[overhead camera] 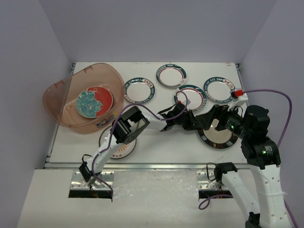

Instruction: Place the plates into the plastic bin on the countertop

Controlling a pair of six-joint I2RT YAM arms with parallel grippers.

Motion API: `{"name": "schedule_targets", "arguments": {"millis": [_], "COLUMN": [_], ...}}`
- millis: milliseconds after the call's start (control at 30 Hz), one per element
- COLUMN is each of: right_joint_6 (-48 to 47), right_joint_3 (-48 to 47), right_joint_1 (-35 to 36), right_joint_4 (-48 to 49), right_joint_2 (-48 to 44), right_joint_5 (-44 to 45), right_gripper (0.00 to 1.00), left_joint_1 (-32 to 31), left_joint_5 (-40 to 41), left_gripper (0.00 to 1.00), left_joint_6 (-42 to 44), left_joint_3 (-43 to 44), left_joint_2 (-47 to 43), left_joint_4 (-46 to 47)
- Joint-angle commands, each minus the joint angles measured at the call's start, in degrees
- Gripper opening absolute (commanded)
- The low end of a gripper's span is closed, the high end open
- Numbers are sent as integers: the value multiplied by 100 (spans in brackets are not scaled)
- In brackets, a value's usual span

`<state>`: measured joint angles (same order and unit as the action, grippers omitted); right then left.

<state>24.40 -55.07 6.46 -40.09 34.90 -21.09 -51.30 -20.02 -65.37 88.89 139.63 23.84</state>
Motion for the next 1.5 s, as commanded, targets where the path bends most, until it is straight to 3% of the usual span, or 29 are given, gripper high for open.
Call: {"name": "schedule_targets", "arguments": {"millis": [0, 167, 433, 600, 733, 767, 900, 967, 1033, 1100, 1233, 1467], "right_joint_6": [-50, -62, -111, -76, -22, 3, -70, -107, -129, -107, -104, -73], "right_joint_3": [31, 17, -276, -555, -353, -292, -66, -65, -73, -66, -15, 35], "right_joint_1": [-22, -22, -22, -22, -22, -22, -22, -22, -22, -22, -22, -22], "right_joint_4": [278, 278, 115, 101, 264, 268, 451, 490, 527, 586, 649, 728], "right_joint_2": [-27, -74, -210, -266, -175, -149, 7, 99, 138, 158, 173, 158], "right_joint_5": [-44, 72, 404, 664, 525, 483, 328, 353, 368, 301, 216, 143], "right_gripper": [99, 99, 99, 99, 99, 99, 99, 99, 99, 99, 99, 99], "left_joint_1": [-196, -176, 459, 1775, 3560, 3596, 5583, 6417, 6868, 7590, 8049, 8162], "left_joint_5": [82, -11, -213, -30, -45, -11, -30, 46, 56, -317, -425, -693], "left_gripper": [0, 0, 0, 0, 0, 0, 0, 0, 0, 0, 0, 0], "left_joint_6": [86, 474, 1158, 1457, 1728, 1737, 2155, 2317, 2421, 2459, 2459, 2234], "left_joint_3": [-173, -1062, -2253, -2383, -2290, -2283, -2134, -2280, -2422, -2686, -3144, -3690], "left_joint_2": [70, -1068, -3823, -5372, -6638, -6655, -7384, -7639, -7678, -7613, -7434, -7107], "left_joint_4": [-123, 639, 332, -1308, -2300, -2334, -3662, -3974, -4205, -4141, -3918, -3306]}}
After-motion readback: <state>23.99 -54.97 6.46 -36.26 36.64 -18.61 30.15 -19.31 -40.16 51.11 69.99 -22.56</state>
